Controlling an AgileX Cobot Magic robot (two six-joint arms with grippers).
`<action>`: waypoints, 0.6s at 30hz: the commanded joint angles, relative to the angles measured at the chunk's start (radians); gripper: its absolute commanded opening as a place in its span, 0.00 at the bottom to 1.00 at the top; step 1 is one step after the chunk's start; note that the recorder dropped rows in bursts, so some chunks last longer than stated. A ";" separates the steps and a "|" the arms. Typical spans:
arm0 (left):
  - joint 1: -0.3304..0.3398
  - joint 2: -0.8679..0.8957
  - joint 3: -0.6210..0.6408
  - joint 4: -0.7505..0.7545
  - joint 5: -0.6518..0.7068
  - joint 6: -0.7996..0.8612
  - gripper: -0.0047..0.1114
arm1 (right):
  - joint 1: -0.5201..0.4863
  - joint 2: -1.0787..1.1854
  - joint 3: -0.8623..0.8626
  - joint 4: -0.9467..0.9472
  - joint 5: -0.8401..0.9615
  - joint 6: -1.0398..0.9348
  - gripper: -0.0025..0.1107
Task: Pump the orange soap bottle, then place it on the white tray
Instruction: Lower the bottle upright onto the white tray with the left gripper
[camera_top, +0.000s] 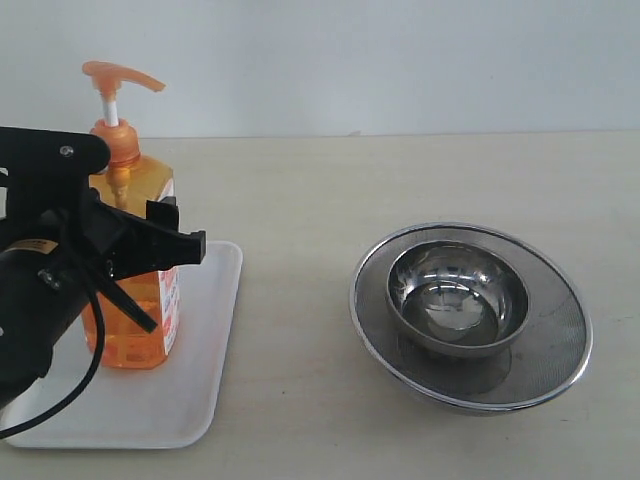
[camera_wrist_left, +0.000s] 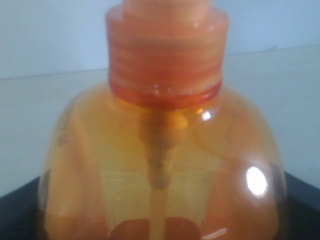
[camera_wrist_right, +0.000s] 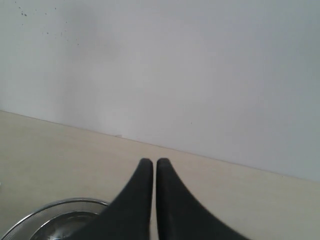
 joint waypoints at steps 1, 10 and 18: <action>0.002 -0.014 -0.001 -0.019 0.026 0.018 0.08 | 0.000 -0.006 -0.001 0.003 0.000 0.003 0.02; 0.002 -0.014 -0.001 0.011 0.018 0.018 0.08 | 0.000 -0.006 -0.001 0.003 0.000 0.005 0.02; 0.002 -0.014 -0.001 0.016 0.023 0.018 0.08 | 0.000 -0.006 -0.001 0.015 0.000 0.005 0.02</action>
